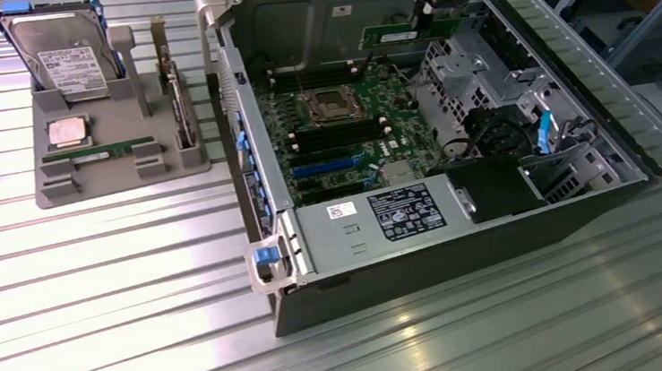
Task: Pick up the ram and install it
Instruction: 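Insert the ram into the slot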
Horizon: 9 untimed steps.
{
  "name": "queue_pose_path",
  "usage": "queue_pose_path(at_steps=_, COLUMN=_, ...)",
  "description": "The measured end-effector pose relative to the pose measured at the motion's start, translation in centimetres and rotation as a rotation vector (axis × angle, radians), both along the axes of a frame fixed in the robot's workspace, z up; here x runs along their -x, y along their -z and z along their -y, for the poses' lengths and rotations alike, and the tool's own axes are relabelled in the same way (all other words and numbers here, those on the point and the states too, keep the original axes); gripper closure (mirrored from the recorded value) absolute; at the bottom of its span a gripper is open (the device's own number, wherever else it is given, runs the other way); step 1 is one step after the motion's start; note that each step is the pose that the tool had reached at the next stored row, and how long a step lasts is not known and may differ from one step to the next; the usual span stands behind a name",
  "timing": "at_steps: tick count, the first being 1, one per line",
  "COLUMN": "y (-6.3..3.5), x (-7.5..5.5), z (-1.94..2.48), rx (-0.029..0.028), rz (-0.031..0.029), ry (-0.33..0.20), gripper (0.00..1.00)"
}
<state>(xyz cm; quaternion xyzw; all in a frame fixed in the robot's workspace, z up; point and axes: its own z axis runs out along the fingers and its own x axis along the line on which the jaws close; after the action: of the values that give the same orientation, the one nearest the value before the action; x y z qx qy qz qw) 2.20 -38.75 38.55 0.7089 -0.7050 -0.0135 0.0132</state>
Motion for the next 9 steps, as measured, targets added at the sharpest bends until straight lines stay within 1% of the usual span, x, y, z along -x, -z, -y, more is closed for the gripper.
queue_pose_path(at_steps=9, y=0.66, x=0.0, z=0.0, rx=0.0, rz=0.0, ry=0.0, gripper=0.88)
